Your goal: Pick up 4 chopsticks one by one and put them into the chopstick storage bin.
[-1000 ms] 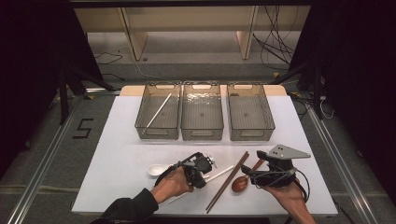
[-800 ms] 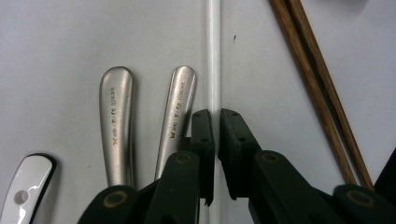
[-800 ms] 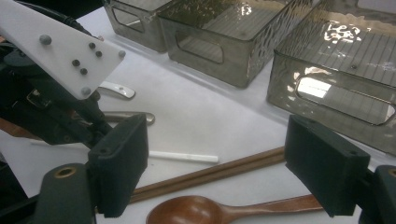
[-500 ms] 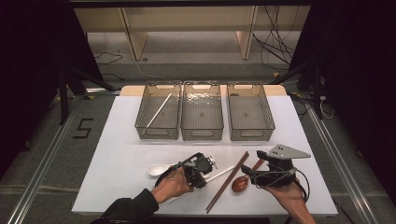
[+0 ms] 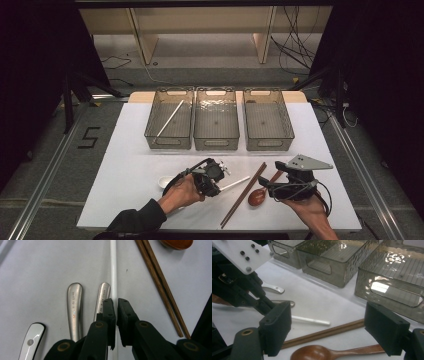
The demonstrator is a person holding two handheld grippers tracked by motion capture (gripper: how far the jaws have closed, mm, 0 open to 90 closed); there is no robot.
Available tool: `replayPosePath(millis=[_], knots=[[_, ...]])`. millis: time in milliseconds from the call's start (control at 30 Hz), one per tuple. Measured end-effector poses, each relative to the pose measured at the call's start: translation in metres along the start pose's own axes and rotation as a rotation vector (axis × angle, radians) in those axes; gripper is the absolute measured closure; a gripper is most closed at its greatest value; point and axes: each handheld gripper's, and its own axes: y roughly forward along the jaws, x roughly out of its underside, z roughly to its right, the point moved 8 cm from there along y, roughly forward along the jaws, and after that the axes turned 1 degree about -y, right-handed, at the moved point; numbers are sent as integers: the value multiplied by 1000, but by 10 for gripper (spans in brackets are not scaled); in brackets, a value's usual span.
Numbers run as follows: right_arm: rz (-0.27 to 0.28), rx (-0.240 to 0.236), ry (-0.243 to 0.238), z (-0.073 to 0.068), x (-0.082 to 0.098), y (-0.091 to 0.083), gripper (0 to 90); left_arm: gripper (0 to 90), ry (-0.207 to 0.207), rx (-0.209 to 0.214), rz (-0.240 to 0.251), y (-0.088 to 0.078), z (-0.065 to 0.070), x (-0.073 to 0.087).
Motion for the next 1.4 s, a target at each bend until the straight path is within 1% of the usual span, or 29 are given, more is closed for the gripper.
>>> replayPosePath(millis=[100, 133, 200, 233, 367, 400, 467, 500, 533, 633, 667, 733, 767, 800, 867, 900, 933, 967, 1000, 1200, 1233, 1267, 1367, 1400], knots=[[0, 0, 1, 0, 0, 0, 231, 847, 1, 3, 5, -4, -2, 0], [0, 0, 1, 0, 0, 0, 231, 847, 0, 2, 14, -5, -2, -1], [-1, 1, 1, 0, 0, 0, 231, 848, 3, 4, 10, -7, -3, -1], [0, 0, 1, 0, 0, 0, 231, 848, -2, 0, 23, -8, -4, -2], [-1, 1, 1, 0, 0, 0, 231, 847, 7, 1, 21, -12, -5, -2], [-2, 1, 1, 0, 0, 0, 232, 848, 2, 0, 36, -13, -5, -3], [-2, 1, 0, 0, 0, 0, 232, 847, 3, 5, 29, -15, -5, -2], [-1, 1, 1, 0, 0, 0, 232, 848, -2, 7, 37, -15, -6, -3], [-2, 1, 1, 0, 0, 0, 232, 848, 5, 6, 30, -16, -7, -2], [-2, 1, 3, 0, 0, 0, 232, 848, 3, 4, 36, -20, -7, -2], [-2, 1, 2, 0, 0, 0, 232, 848, 8, 5, 39, -21, -8, -3], [-2, 1, 3, 1, 0, 0, 232, 848, 7, 3, 44, -25, -9, -3], [-1, 1, 2, 1, 0, 0, 232, 848, 0, 1, 54, -27, -10, -4], [-3, 1, 3, 1, 0, 0, 232, 848, 8, -1, 50, -29, -11, -4], [-2, 2, 3, 1, 0, 0, 232, 848, 0, -5, 71, -35, -13, -5], [-2, 2, 3, 1, 0, 0, 232, 848, -1, -4, 73, -38, -15, -5], [-1, 2, 4, 1, 0, 0, 232, 848, -4, -11, 82, -42, -18, -6], [-2, 1, 7, 1, 0, -1, 232, 848, -18, -14, 99, -45, -20, -7], [-2, 1, 8, 1, 0, -1, 232, 848, -20, -15, 102, -50, -23, -7], [-2, 2, 12, 2, 1, 0, 233, 848, -65, -46, 189, -82, -45, -14], [-2, 3, 14, 2, 1, 0, 233, 848, -67, -54, 199, -88, -50, -14], [-2, 2, 14, 2, 1, 0, 233, 848, -82, -60, 218, -94, -54, -15], [-1, 2, 14, 2, 1, 0, 233, 848, -110, -83, 257, -109, -72, -17], [0, 3, 15, 2, 1, 0, 233, 848, -124, -94, 264, -113, -78, -18]])
